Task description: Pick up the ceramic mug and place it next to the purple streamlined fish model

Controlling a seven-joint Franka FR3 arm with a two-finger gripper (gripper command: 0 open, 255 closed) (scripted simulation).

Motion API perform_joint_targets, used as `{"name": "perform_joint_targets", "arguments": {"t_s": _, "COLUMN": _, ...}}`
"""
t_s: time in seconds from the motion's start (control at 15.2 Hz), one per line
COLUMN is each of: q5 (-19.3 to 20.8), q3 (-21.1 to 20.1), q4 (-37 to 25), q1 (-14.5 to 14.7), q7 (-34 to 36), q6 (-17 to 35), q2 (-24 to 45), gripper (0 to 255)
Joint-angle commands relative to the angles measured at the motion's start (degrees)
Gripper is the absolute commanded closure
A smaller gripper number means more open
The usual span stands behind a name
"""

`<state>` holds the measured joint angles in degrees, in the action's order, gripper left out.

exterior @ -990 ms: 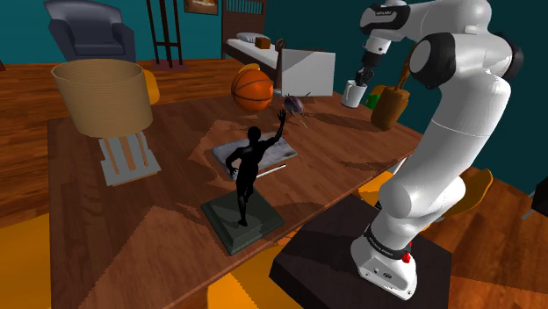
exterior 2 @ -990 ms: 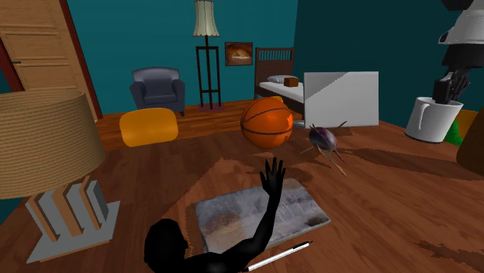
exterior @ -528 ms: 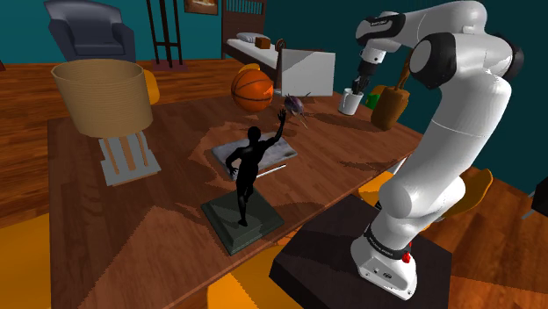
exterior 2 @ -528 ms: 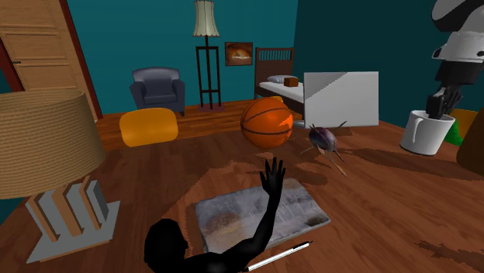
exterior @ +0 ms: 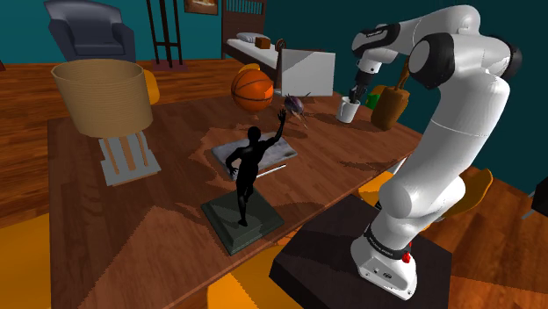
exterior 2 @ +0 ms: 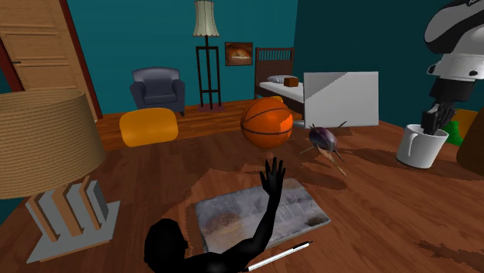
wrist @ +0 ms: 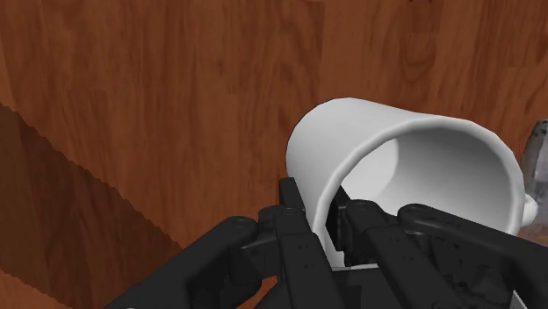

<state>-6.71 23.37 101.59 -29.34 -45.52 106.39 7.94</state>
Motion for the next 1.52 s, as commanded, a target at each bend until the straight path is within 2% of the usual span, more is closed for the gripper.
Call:
{"name": "perform_joint_targets", "arguments": {"t_s": 0.0, "q5": -0.1, "q3": -0.1, "q4": 1.3, "q1": 0.1, "q7": -0.1, "q6": 1.6, "q2": 0.2, "gripper": 255}}
{"name": "perform_joint_targets", "arguments": {"t_s": 1.32, "q5": -3.4, "q3": -0.8, "q4": 10.6, "q1": -0.4, "q7": -2.8, "q6": 15.7, "q2": 5.7, "gripper": 255}}
{"name": "perform_joint_targets", "arguments": {"t_s": 1.45, "q5": -3.4, "q3": -0.8, "q4": 10.6, "q1": -0.4, "q7": -2.8, "q6": 15.7, "q2": 5.7, "gripper": 255}}
